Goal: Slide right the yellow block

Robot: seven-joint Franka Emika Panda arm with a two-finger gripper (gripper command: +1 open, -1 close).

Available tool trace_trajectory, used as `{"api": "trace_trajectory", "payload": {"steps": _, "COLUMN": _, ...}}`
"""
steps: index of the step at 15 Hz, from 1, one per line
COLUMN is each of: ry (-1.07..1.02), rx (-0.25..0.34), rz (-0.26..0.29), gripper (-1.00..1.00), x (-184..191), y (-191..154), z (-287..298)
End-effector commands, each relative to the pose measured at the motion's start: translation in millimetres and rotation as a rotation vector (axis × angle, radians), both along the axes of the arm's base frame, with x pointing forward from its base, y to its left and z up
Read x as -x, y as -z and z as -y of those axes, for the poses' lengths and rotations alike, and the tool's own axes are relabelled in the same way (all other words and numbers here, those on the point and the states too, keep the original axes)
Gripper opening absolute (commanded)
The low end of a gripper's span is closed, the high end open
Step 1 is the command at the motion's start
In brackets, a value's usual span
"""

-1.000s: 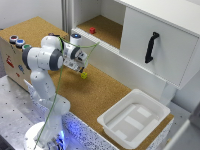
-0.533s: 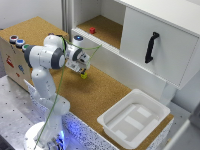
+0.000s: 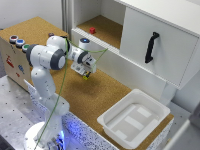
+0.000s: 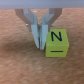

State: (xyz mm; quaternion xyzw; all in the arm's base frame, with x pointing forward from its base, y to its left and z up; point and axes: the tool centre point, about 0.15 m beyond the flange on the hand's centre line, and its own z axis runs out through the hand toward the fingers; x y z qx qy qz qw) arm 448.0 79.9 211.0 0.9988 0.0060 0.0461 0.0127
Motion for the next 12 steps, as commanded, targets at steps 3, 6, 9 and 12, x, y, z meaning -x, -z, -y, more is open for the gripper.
{"api": "trace_trajectory", "payload": {"steps": 3, "ry": 0.11, "rx": 0.122, "rz": -0.014, "gripper": -1.0, "x": -5, "y": -16, "z": 94}}
{"api": "trace_trajectory", "payload": {"steps": 6, "ry": 0.094, "rx": 0.142, "rz": -0.046, "gripper": -1.0, "x": -6, "y": -16, "z": 112}}
{"api": "trace_trajectory", "payload": {"steps": 9, "ry": 0.036, "rx": 0.112, "rz": -0.011, "gripper": -1.0, "x": -6, "y": -30, "z": 93}}
{"api": "trace_trajectory", "payload": {"steps": 12, "ry": 0.05, "rx": 0.025, "rz": 0.029, "gripper": 1.0, "x": 8, "y": -62, "z": 79}}
